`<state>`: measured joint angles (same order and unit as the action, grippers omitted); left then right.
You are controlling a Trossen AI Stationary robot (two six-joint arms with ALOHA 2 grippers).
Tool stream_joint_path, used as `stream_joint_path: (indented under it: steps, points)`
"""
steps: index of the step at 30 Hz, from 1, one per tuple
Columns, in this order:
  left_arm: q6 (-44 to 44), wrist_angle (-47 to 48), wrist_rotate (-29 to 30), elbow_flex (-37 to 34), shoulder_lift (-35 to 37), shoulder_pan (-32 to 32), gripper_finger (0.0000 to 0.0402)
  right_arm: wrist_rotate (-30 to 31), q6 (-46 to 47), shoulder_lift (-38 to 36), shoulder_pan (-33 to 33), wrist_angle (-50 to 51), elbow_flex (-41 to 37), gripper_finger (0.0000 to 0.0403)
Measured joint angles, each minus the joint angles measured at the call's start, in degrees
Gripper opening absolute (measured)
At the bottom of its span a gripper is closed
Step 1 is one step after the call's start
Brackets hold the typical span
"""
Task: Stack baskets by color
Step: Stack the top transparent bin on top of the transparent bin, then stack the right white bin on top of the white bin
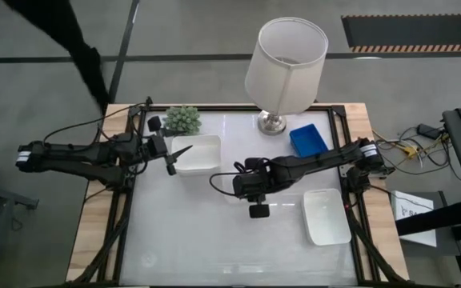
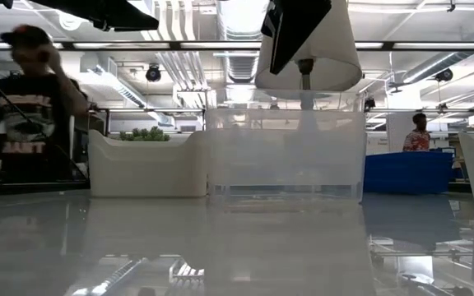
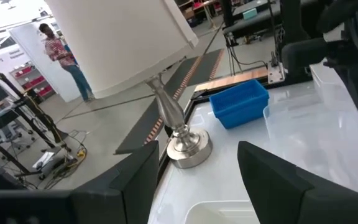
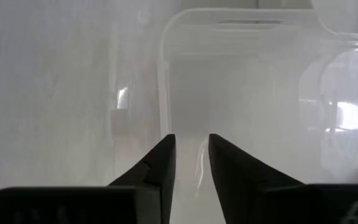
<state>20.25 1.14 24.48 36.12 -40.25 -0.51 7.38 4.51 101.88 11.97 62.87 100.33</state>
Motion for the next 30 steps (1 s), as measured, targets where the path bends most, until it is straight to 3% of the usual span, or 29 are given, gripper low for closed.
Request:
stream_joint_path:
  steps: [5, 12, 21, 30]
  points:
    - [0.1, -0.66, -0.27, 0.0, -0.79, 0.02, 0.0203, -0.31, -0.04, -0.28, 0.0, -0.14, 0.88, 0.008]
    - [1.36, -2.52, -0.42, 0.0, -2.76, 0.02, 0.0203, -0.31, -0.04, 0.03, 0.04, -4.15, -1.94, 0.0014]
    - [1.59, -3.76, -0.69, 0.21, -4.89, -0.04, 0.0203, 1.7, 1.97, -1.64, 0.45, -6.08, -4.28, 0.0009]
    - [1.02, -5.33, -10.72, 0.22, -6.01, -0.35, 0.0203, 4.72, 9.45, -8.32, 7.59, -5.76, -5.9, 0.0009]
